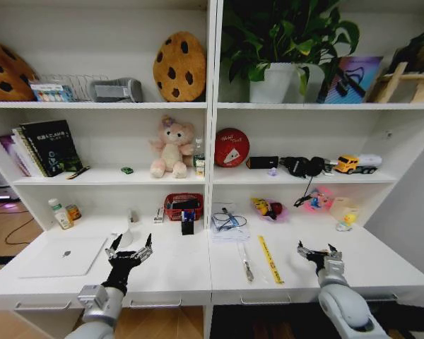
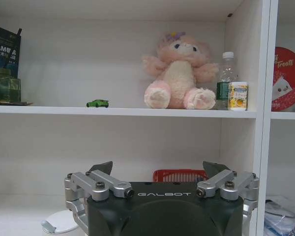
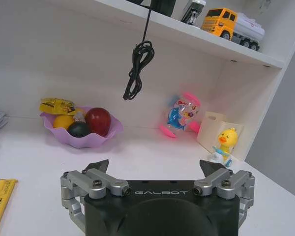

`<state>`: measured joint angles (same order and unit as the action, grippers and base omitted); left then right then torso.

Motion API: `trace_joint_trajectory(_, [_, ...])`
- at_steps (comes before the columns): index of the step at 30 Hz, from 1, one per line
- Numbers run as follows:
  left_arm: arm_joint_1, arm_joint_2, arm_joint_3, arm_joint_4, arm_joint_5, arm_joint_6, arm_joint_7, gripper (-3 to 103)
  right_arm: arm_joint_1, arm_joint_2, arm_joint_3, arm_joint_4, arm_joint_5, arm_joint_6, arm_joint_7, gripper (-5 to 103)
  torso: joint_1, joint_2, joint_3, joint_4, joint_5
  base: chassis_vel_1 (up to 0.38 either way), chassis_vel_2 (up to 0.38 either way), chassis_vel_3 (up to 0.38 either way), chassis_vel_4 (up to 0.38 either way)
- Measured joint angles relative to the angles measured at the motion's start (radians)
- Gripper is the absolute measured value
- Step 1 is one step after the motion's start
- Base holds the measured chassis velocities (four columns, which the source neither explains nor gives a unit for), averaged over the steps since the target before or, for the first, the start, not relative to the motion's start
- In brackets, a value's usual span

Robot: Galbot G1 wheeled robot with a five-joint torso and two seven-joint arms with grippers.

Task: Organize the objects on the table.

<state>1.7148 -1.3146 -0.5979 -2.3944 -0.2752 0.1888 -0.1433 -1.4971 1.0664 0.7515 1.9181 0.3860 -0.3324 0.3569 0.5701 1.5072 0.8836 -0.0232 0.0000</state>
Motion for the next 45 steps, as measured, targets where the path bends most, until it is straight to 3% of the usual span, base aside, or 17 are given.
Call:
trace_joint_trajectory(19, [0.0, 0.0, 0.0, 0.0, 0.0, 0.0, 0.0, 100, -0.018, 0.003, 0.025, -0.012, -0.013, 0.054, -0.019, 100, 0.0, 0.0, 0.0, 0.0, -0.0004, -0.105, -0.1, 0.1, 0.113])
trace_joint_trajectory(23, [0.0, 0.0, 0.0, 0.0, 0.0, 0.0, 0.0, 100, -0.028, 0.008, 0.007, -0.014, -0.023, 0.054, -0.089, 100, 0.0, 0.0, 0.0, 0.0, 0.0004, -0.11, -0.159, 0.137, 0.149])
trace_joint_trajectory(26, [0.0, 0.0, 0.0, 0.0, 0.0, 0.0, 0.001, 100, -0.032, -0.019, 0.003, -0.025, -0.003, -0.007, -0.257, 100, 0.0, 0.0, 0.0, -0.0003, 0.0004, -0.017, -0.041, 0.015, 0.013])
trace_joint_trajectory(28, [0.0, 0.0, 0.0, 0.0, 0.0, 0.0, 0.001, 100, -0.032, -0.024, 0.003, -0.026, 0.001, -0.017, -0.282, 100, 0.0, 0.0, 0.0, -0.0002, 0.0004, 0.0, 0.0, 0.0, 0.0])
trace_joint_trajectory(29, [0.0, 0.0, 0.0, 0.0, 0.0, 0.0, 0.001, 100, -0.029, -0.046, 0.006, -0.032, 0.02, -0.052, -0.352, 100, 0.0, 0.0, 0.0, 0.0001, -0.0007, 0.063, 0.089, -0.023, -0.036])
trace_joint_trajectory(31, [0.0, 0.0, 0.0, 0.0, 0.0, 0.0, 0.0, 100, -0.017, -0.06, 0.003, -0.04, 0.045, -0.077, -0.374, 100, 0.0, 0.0, 0.0, 0.0003, -0.0005, 0.063, 0.089, -0.034, -0.036])
trace_joint_trajectory(35, [0.0, 0.0, 0.0, 0.0, 0.0, 0.0, 0.0, 100, 0.025, -0.065, -0.017, -0.06, 0.096, -0.15, -0.33, 100, 0.0, 0.0, 0.0, 0.0001, -0.0003, 0.037, 0.043, -0.038, -0.032])
trace_joint_trajectory(41, [0.0, 0.0, 0.0, 0.0, 0.0, 0.0, 0.0, 100, 0.055, -0.049, -0.041, -0.065, 0.105, -0.188, -0.24, 99, 0.0, 0.0, 0.0, -0.0001, 0.0, 0.0, 0.0, 0.0, 0.0])
trace_joint_trajectory(45, [0.0, 0.0, 0.0, 0.0, 0.0, 0.0, 0.0, 100, 0.065, -0.045, -0.05, -0.071, 0.117, -0.194, -0.231, 97, 0.0, 0.0, 0.0, 0.0, 0.0, 0.0, 0.0, 0.0, 0.0])
